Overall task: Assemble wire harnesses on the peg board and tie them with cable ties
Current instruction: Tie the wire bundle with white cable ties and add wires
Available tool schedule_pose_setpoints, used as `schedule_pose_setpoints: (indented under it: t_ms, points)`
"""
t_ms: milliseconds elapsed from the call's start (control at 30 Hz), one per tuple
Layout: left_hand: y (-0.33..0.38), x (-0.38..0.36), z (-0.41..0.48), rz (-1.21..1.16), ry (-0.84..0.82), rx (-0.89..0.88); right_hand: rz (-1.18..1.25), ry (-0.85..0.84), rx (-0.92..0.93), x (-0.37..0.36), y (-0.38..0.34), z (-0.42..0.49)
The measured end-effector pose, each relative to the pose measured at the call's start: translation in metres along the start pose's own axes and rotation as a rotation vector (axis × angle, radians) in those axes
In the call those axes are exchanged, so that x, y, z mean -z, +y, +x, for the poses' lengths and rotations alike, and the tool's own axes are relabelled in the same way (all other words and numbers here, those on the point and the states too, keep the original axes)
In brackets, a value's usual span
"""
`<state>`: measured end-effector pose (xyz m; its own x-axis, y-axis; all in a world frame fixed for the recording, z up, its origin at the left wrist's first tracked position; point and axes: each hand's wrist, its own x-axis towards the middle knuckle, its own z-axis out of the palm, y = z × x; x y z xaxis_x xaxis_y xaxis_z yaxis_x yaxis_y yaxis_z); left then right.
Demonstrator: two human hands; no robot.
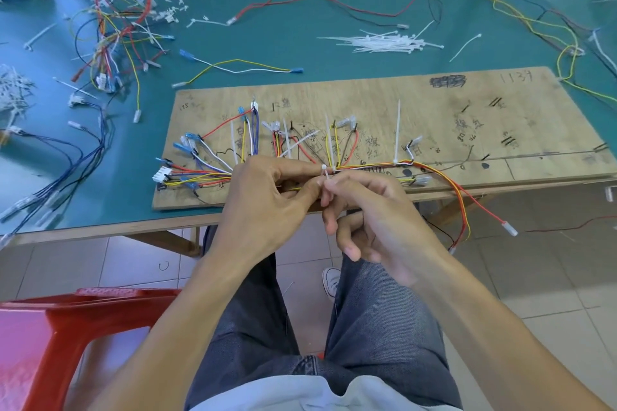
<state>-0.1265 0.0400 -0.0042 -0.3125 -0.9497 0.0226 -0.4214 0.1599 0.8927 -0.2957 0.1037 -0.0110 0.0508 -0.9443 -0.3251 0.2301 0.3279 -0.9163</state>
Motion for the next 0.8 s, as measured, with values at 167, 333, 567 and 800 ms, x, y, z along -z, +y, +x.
schedule_pose_setpoints:
  t_ms: [167,333,567,800]
  points:
    - [-0.002,0.0,-0.001,-0.01,-0.026,-0.038,-0.023,-0.023,-0.046,0.002,-0.003,0.0]
    - [-0.002,-0.001,-0.002,-0.009,-0.03,-0.065,0.0,-0.024,-0.055,0.0,-0.004,-0.002]
    - [-0.002,-0.001,-0.006,0.063,-0.065,-0.151,0.013,0.13,0.027,-0.005,0.0,-0.002]
    - [-0.003,0.003,-0.006,0.08,-0.065,-0.213,-0.046,0.339,0.198,-0.015,0.006,-0.002]
